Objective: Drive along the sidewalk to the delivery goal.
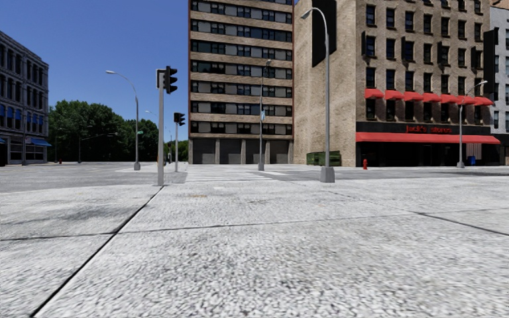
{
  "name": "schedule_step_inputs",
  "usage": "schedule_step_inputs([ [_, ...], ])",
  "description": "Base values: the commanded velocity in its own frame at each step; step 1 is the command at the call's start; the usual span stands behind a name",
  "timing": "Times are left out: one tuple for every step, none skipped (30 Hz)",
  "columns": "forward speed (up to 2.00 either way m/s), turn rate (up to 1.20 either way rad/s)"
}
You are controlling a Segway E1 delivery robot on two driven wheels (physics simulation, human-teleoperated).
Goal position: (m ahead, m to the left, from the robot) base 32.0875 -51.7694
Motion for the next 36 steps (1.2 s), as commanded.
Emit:
schedule_step_inputs([
  [2.00,0.00],
  [2.00,0.00],
  [2.00,0.00],
  [2.00,0.00],
  [2.00,0.00],
  [2.00,0.00],
  [2.00,0.03],
  [2.00,0.03],
  [2.00,0.09],
  [2.00,0.16],
  [2.00,0.18],
  [2.00,0.19],
  [2.00,0.19],
  [2.00,0.19],
  [2.00,0.19],
  [2.00,0.19],
  [2.00,0.19],
  [2.00,0.19],
  [2.00,0.19],
  [2.00,0.19],
  [2.00,0.19],
  [2.00,0.19],
  [2.00,0.19],
  [2.00,0.20],
  [2.00,0.20],
  [2.00,0.20],
  [2.00,0.20],
  [2.00,0.20],
  [2.00,0.20],
  [2.00,0.20],
  [2.00,0.20],
  [2.00,0.20],
  [2.00,0.20],
  [2.00,0.20],
  [2.00,0.20],
  [2.00,0.20],
])
